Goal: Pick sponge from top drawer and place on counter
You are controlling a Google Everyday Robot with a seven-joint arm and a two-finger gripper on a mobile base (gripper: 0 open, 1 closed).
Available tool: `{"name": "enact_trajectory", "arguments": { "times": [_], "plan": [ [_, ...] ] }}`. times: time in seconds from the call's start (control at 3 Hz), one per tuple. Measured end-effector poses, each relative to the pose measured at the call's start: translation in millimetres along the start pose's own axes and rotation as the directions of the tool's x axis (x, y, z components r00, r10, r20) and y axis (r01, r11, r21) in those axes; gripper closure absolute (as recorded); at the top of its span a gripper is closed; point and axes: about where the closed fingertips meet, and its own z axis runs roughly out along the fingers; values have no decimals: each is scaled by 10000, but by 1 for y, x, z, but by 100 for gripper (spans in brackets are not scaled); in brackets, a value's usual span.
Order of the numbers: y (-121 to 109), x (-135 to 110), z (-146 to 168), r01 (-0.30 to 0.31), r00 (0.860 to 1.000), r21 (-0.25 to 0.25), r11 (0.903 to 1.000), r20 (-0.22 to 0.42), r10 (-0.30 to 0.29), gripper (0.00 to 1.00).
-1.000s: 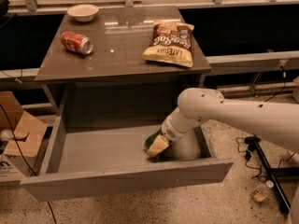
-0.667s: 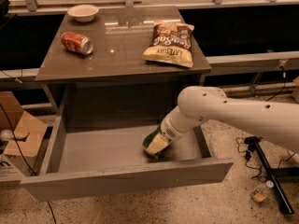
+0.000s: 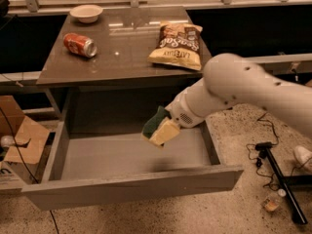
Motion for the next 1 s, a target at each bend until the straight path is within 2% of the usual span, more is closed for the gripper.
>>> {"name": "enact_trajectory", "arguments": {
  "times": [0.33, 0.67, 1.0],
  "plan": [
    [-3, -53, -71, 1486, 9821, 163, 9888, 1146, -1495, 100],
    [-10, -70, -88, 2333, 9616, 512, 9711, 1366, -2382, 100],
    [-8, -68, -86, 2323, 9624, 468, 9715, 1333, -2366, 100]
  ]
}}
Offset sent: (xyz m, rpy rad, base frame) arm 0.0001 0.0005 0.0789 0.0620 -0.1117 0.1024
